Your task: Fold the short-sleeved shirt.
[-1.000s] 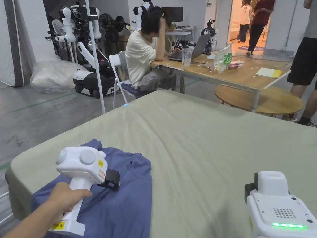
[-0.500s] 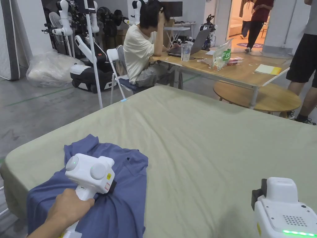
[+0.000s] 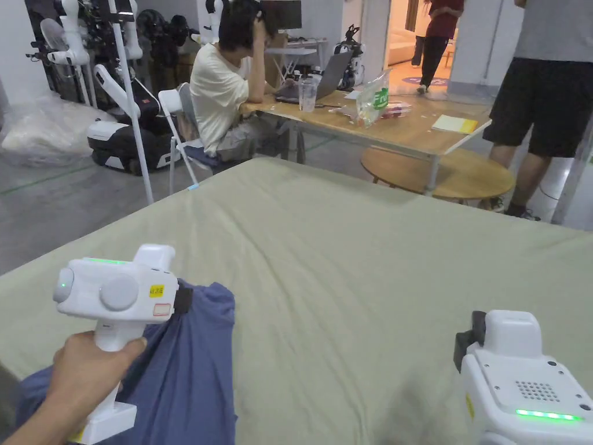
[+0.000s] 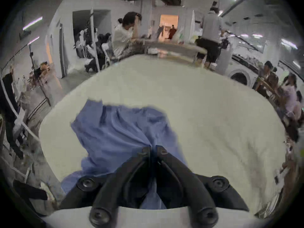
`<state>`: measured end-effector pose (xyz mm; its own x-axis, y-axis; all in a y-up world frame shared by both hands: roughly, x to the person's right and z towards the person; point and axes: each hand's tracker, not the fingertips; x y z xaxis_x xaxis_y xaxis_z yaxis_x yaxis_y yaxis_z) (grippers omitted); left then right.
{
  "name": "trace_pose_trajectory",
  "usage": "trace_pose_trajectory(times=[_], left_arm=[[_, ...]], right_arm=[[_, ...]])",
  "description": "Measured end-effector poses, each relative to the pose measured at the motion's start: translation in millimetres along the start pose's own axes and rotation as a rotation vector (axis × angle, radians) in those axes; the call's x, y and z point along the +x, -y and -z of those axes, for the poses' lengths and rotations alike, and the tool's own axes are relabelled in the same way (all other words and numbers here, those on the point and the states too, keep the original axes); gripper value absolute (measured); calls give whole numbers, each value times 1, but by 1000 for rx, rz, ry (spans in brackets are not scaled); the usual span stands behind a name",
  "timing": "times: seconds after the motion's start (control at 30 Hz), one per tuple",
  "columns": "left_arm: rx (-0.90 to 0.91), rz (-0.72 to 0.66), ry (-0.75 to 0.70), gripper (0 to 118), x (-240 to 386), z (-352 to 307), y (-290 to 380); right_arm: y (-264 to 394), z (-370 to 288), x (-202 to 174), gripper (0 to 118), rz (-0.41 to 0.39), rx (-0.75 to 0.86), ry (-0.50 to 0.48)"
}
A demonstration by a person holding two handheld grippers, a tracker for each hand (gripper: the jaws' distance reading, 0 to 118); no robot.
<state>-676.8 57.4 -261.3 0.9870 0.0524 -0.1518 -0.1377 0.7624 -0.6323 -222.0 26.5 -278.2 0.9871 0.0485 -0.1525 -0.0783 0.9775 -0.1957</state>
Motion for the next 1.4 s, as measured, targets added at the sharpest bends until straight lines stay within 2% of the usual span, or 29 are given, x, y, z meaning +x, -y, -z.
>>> trace_pose_trajectory(times=[0.2, 0.47, 0.67, 0.83, 1.03, 1.1, 1.17, 1.23, 1.27, 1.4], left_arm=[[196, 75, 165, 0, 85, -44, -64], [326, 251, 486, 0, 278, -87, -112], [270, 319, 766, 0, 420, -85, -85], [109, 446, 849, 0, 499, -51, -14], [-83, 437, 898, 2, 512, -11, 69], [-97, 451, 898, 18, 507, -8, 82], [-108, 448, 895, 22, 499, -8, 88], [-82, 432, 870, 54, 485, -11, 87], [-59, 418, 851, 61, 477, -12, 84], [20, 286, 825, 62, 432, -19, 65]], right_arm=[[-17, -19, 40, 0, 16, 45, 68], [-25, -63, 121, 0, 32, 82, 227], [-25, -108, 190, 0, 33, 109, 385], [-16, -142, 238, 0, 23, 99, 492], [4, -154, 263, 0, 27, 42, 538], [10, -152, 264, 0, 32, 27, 541], [12, -149, 262, 0, 37, 14, 531], [13, -144, 256, 0, 44, 10, 514], [13, -142, 252, 0, 47, 12, 501], [8, -134, 232, 0, 44, 27, 456]])
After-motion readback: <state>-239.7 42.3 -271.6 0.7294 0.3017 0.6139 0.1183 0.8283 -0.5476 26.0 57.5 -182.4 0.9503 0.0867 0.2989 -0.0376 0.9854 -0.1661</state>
